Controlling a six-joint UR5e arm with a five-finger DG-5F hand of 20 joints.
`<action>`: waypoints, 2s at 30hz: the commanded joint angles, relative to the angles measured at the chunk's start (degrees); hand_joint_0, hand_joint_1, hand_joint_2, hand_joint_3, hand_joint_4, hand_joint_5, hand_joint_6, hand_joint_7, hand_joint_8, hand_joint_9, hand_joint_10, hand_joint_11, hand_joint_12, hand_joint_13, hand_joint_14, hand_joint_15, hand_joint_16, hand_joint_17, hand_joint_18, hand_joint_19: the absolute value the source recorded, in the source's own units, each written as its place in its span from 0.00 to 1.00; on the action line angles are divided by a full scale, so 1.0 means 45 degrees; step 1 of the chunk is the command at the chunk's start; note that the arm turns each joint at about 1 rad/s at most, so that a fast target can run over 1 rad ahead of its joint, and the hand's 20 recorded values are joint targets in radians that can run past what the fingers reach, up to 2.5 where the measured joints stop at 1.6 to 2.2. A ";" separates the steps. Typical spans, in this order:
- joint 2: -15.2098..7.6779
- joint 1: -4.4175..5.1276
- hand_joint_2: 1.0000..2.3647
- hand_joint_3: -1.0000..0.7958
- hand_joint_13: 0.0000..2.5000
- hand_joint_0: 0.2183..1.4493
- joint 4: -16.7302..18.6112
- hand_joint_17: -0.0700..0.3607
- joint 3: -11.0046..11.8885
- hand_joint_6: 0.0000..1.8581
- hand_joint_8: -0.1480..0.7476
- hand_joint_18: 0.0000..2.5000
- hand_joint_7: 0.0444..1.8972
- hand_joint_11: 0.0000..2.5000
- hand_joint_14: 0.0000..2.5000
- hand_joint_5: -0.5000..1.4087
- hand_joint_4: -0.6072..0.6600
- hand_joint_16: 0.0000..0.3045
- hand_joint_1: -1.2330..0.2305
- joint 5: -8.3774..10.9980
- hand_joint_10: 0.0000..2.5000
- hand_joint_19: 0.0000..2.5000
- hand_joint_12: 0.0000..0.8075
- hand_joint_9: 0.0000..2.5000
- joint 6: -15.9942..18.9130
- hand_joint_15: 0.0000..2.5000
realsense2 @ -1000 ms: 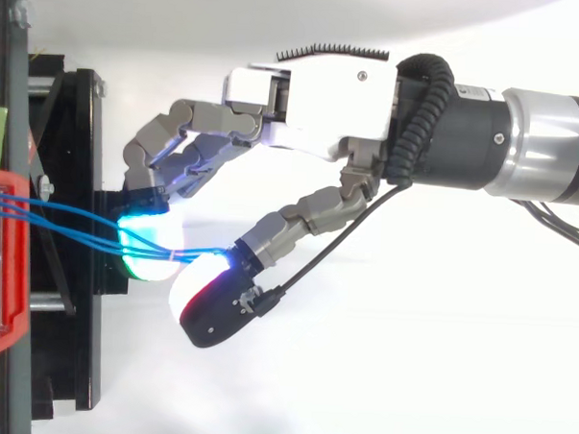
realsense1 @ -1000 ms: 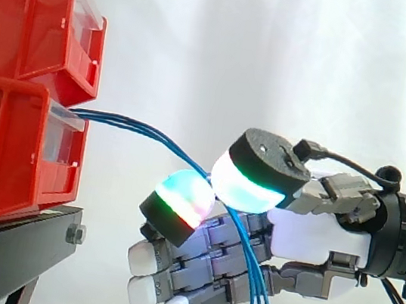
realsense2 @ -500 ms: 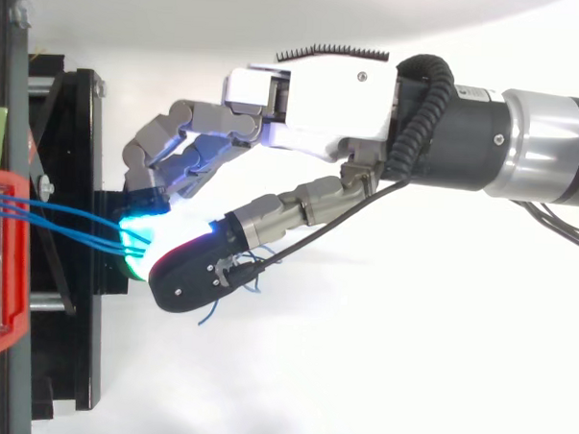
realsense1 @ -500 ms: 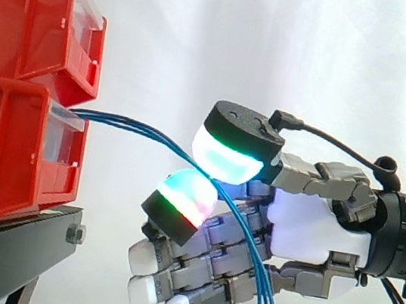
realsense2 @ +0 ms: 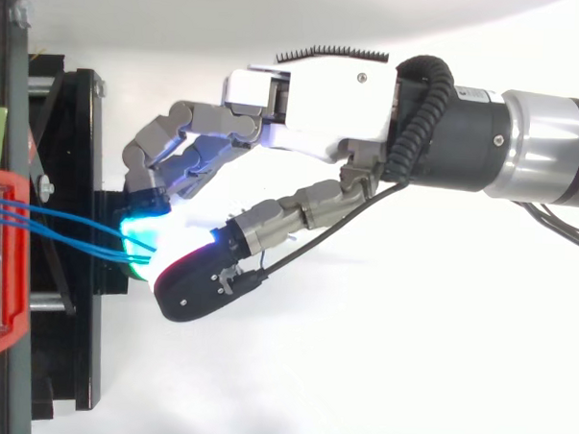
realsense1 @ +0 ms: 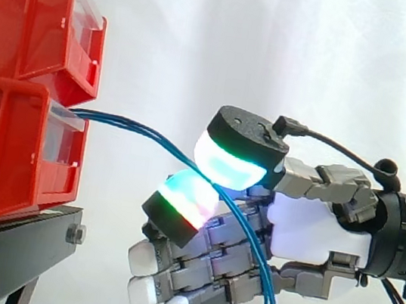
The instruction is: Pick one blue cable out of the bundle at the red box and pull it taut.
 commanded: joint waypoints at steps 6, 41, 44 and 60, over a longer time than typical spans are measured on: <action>0.0000 0.0021 0.00 0.30 0.22 0.50 0.0019 0.44 0.0013 0.51 0.50 0.25 0.63 0.15 0.00 0.17 0.44 0.18 0.20 0.0013 0.00 0.09 0.46 0.24 0.0000 0.09; 0.0000 0.0021 0.01 0.34 0.21 0.39 0.0019 0.44 -0.0007 0.50 0.45 0.24 0.57 0.15 0.00 0.17 0.49 0.17 0.25 0.0032 0.00 0.10 0.45 0.23 0.0000 0.09; 0.0000 0.0021 0.01 0.35 0.21 0.38 0.0019 0.43 0.0013 0.50 0.45 0.24 0.59 0.15 0.00 0.17 0.46 0.17 0.26 0.0032 0.00 0.10 0.45 0.23 0.0000 0.09; 0.0000 0.0021 0.00 0.30 0.20 0.49 0.0019 0.42 -0.0007 0.51 0.43 0.23 0.52 0.15 0.00 0.16 0.47 0.17 0.21 0.0032 0.00 0.08 0.44 0.22 -0.0020 0.08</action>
